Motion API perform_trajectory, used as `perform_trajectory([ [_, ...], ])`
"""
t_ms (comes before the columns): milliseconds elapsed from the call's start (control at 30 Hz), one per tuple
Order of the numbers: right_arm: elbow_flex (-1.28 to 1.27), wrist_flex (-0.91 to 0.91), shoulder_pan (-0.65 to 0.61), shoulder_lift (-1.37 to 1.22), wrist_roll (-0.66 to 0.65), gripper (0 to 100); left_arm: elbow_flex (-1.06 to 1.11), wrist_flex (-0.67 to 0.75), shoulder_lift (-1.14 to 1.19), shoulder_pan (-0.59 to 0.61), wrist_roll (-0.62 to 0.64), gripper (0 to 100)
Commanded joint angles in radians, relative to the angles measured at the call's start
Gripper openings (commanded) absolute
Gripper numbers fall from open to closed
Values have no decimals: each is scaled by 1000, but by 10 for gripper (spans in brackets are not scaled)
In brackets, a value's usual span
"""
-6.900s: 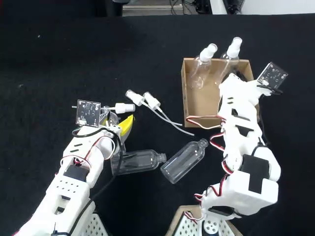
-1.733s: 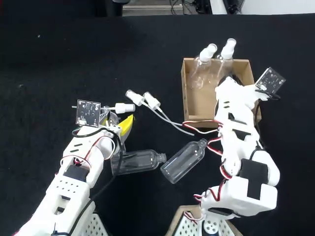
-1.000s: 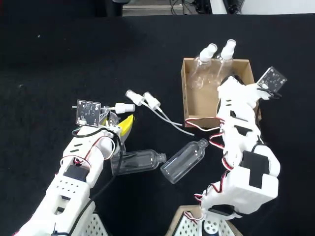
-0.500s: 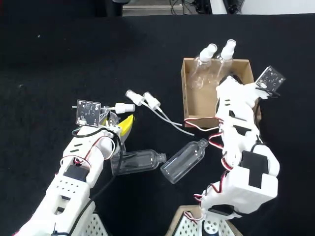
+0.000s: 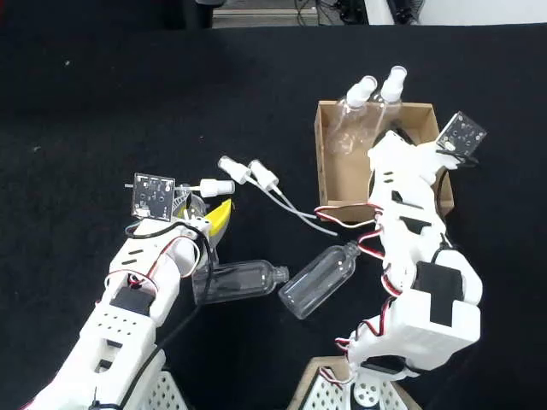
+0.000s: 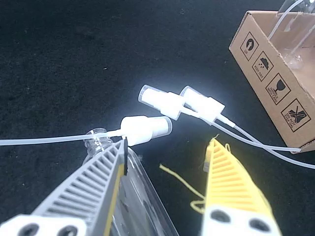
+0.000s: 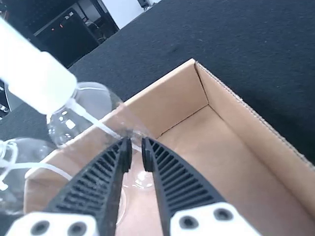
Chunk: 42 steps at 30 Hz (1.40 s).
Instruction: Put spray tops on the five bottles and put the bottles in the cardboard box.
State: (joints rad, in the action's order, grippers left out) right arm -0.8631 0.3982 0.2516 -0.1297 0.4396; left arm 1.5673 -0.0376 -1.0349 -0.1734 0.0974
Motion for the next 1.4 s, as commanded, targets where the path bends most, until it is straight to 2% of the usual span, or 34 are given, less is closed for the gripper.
perform_trajectory([
  [0, 19, 18, -12, 15, -14, 11, -13, 25, -20, -2, 6, 255],
  [200, -30, 25, -6, 79, -14, 11, -13, 25, -20, -2, 6, 255],
  [500, -254, 17, 2, 367, -23, 11, -15, 25, -18, -2, 6, 256],
  [600, -303, -6, -46, 427, -138, 11, -15, 25, -18, -2, 6, 256],
  [700, -302, -104, -112, 453, -218, 11, -13, 25, -18, -2, 6, 256],
  [867, -248, -184, -183, 415, -241, 11, -12, 25, -20, -2, 6, 256],
  [1167, -107, -183, -186, 214, -245, 11, -10, 25, -20, -2, 6, 256],
  [1367, -76, -183, -189, 177, -247, 11, -10, 25, -20, -2, 6, 256],
])
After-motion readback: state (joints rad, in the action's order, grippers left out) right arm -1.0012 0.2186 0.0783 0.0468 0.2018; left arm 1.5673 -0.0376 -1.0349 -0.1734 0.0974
